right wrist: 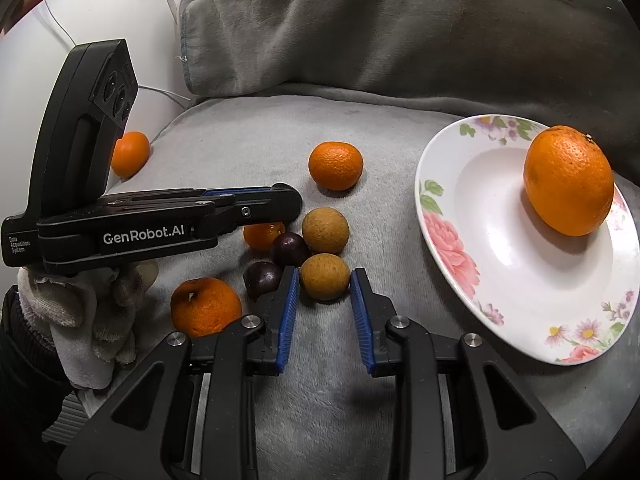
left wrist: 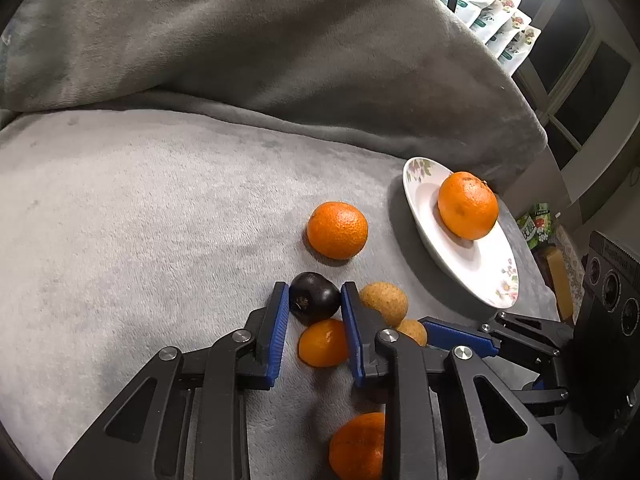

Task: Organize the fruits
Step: 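Grasp a brown round fruit with the right tool while the left tool grasps a dark plum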

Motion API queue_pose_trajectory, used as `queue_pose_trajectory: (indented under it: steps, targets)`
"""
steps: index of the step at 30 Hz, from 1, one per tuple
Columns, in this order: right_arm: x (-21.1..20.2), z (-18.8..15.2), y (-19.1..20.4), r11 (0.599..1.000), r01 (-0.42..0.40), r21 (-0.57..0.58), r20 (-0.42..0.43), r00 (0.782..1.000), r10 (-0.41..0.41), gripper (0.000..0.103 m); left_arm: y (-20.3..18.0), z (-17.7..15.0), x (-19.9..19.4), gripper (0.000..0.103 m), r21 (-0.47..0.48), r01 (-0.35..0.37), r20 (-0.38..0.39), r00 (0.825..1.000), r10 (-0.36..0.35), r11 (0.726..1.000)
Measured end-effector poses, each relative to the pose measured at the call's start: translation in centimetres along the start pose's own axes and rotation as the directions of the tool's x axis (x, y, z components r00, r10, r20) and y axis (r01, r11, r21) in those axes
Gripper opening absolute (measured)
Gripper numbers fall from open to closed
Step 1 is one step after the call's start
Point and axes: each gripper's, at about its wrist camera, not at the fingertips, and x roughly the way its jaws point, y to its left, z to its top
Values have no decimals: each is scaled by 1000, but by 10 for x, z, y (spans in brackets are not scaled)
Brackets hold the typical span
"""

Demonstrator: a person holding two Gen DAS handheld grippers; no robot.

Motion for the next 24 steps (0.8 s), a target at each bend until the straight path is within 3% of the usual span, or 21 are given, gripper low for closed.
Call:
queue_pose_trajectory:
  steps: [16,24]
  targets:
    - [-42,-8,6,1000,13,-7,106,994,-12,27,-7,4,-25,24,-10,24,64,998,-23,1000]
    - [-83,-19,-22,996,56,66,166,984,-66,27,-29,8,-32,24,25,54,89,994,-56,998]
